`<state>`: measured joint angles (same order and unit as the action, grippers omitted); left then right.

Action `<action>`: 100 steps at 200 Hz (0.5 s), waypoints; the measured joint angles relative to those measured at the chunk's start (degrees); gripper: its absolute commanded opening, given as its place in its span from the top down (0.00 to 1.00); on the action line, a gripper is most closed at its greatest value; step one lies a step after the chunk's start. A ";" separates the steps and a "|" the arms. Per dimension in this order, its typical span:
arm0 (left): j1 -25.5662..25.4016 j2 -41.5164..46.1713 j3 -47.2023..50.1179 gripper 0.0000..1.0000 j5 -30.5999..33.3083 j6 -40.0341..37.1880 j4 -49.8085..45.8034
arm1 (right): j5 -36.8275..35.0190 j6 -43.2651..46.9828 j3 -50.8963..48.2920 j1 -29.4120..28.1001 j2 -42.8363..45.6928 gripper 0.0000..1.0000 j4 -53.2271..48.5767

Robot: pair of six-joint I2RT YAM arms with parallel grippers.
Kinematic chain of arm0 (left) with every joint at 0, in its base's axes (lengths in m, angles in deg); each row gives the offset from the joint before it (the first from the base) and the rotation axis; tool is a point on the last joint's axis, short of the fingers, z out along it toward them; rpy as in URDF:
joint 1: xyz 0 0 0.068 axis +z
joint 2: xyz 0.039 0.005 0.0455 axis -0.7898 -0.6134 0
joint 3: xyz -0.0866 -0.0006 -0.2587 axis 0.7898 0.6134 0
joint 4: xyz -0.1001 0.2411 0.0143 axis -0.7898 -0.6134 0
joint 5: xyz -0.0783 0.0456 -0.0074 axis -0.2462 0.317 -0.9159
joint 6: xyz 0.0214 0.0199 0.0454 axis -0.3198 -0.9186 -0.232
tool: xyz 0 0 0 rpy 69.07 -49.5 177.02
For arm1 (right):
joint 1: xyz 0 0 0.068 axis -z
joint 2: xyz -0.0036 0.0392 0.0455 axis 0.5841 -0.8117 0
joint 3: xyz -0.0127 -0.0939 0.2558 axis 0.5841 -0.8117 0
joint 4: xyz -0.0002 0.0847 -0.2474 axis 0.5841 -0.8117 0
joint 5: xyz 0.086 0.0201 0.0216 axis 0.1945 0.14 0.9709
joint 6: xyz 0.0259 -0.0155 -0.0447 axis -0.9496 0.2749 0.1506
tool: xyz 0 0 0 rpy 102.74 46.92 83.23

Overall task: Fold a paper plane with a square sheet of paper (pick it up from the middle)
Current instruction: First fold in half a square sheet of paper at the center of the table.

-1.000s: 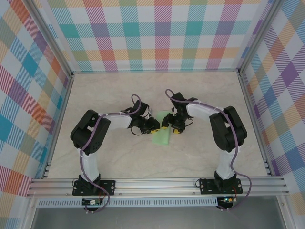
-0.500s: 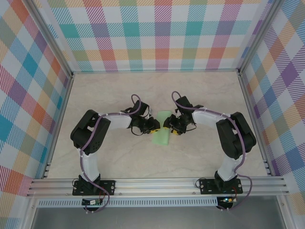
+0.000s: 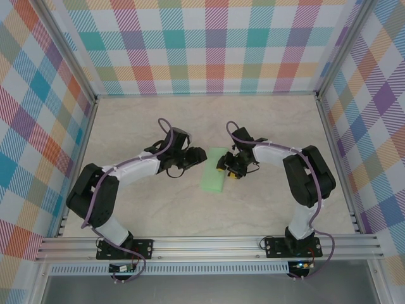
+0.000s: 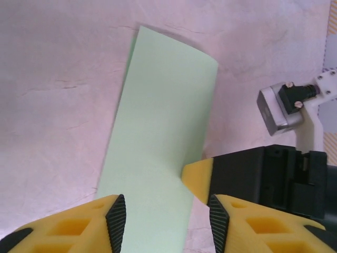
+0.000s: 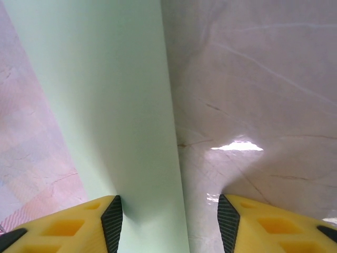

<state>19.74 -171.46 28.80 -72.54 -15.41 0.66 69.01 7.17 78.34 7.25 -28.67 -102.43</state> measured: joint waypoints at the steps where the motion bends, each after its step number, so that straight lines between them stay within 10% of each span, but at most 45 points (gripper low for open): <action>1: 0.00 -0.04 0.04 0.48 -0.04 -0.02 0.04 | -0.02 0.00 0.00 0.00 0.00 0.46 -0.04; 100: 0.48 -8.98 0.24 0.35 -9.38 1.75 2.40 | 0.35 -0.48 -4.61 1.60 4.98 0.42 2.21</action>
<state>20.22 -180.44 29.04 -81.92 -13.66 3.06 69.36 6.69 73.73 8.84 -23.69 -100.22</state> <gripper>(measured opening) 0.640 0.577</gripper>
